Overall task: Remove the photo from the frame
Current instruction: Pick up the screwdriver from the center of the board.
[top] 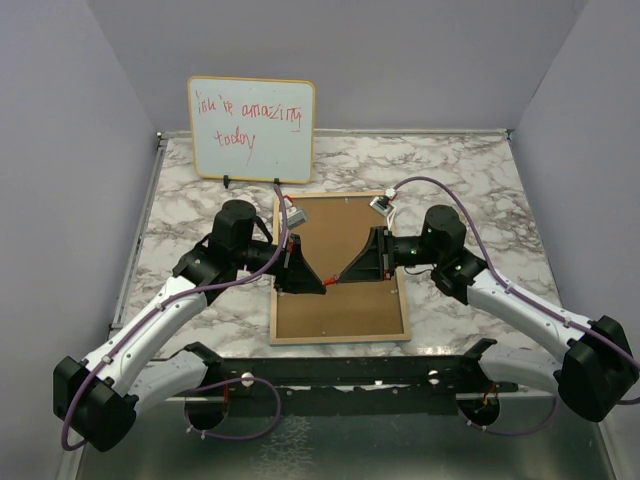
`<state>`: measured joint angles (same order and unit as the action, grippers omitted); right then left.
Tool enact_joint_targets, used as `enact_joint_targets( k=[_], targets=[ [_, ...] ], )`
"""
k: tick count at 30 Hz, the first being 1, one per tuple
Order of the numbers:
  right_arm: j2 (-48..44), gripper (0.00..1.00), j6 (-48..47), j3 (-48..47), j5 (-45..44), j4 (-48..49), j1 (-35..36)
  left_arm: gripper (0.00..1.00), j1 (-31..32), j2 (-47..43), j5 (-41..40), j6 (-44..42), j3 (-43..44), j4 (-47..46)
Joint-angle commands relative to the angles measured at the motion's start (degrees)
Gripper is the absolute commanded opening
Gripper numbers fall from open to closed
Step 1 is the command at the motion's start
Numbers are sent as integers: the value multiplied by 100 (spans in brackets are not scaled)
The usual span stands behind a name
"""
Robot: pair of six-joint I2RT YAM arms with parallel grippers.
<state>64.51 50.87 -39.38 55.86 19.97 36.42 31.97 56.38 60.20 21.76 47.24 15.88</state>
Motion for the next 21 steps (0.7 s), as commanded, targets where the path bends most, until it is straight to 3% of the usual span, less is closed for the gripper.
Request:
enact_joint_targets(
  k=[1, 4, 8, 15, 18, 21],
  targets=[
    [-94, 1, -96, -94, 123, -57, 56, 0, 11, 51, -111, -93, 109, 38],
    [-109, 24, -107, -81, 151, -66, 62, 0, 11, 51, -78, -93, 117, 38],
    [-131, 32, -89, -127, 297, 50, 116, 0, 11, 66, -5, -85, 124, 38],
    [-93, 30, -145, -239, 348, 78, 250, 0, 11, 94, 42, -84, 206, 42],
    [-88, 14, -162, -205, 274, 34, 252, 0, 11, 97, 37, -93, 168, 60],
    [-121, 6, -165, -163, 225, 16, 257, 0, 11, 42, 2, -106, 121, 88]
  ],
)
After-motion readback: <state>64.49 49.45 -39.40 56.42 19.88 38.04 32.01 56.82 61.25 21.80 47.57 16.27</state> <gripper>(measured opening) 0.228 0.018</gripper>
